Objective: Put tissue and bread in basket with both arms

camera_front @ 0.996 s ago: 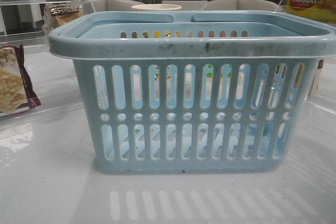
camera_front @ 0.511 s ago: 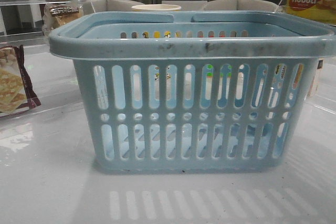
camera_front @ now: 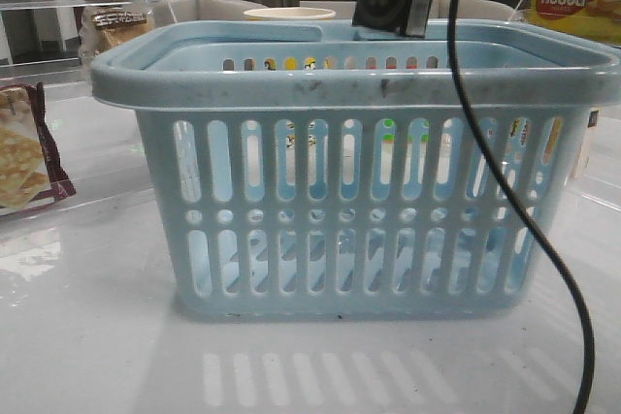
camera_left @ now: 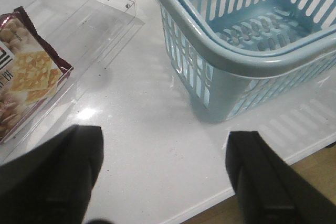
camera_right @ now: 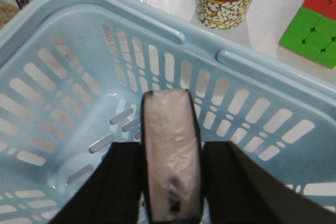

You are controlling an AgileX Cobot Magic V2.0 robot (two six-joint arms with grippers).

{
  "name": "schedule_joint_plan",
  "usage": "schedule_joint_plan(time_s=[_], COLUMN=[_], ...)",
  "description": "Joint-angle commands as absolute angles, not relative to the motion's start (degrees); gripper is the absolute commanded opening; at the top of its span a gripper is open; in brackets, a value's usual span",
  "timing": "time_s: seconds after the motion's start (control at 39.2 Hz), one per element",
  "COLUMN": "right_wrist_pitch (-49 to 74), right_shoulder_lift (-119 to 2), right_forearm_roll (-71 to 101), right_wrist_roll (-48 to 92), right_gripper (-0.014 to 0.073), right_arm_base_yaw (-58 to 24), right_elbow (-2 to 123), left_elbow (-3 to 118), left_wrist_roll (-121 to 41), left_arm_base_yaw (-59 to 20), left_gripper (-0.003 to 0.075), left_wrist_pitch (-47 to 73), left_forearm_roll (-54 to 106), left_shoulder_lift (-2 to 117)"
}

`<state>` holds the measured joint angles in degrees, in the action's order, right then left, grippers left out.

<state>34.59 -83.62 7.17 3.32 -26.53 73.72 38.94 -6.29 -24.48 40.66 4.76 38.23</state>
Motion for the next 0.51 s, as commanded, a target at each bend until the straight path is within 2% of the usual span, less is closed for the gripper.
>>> schedule_joint_plan(time_s=[0.0, 0.26, 0.49], right_wrist_pitch=[30.2, 34.2, 32.6], right_shoulder_lift=[-82.5, -77.0, -64.0], right_forearm_roll=[6.4, 2.0, 0.7], right_wrist_roll=[3.9, 3.9, 4.1], right_gripper=[0.0521, 0.0522, 0.0522], right_arm_base_yaw=[-26.5, -26.5, -26.5], right_elbow=[75.7, 74.9, 65.4], left_elbow=[40.7, 40.7, 40.7], left_wrist_roll=[-6.3, -6.3, -6.3], left_arm_base_yaw=[-24.9, -24.9, -24.9], left_gripper=[0.0540, 0.0540, 0.0540], left_wrist_pitch=[36.0, 36.0, 36.0], left_forearm_roll=[5.1, 5.1, 5.1], left_shoulder_lift=[38.4, 38.4, 38.4])
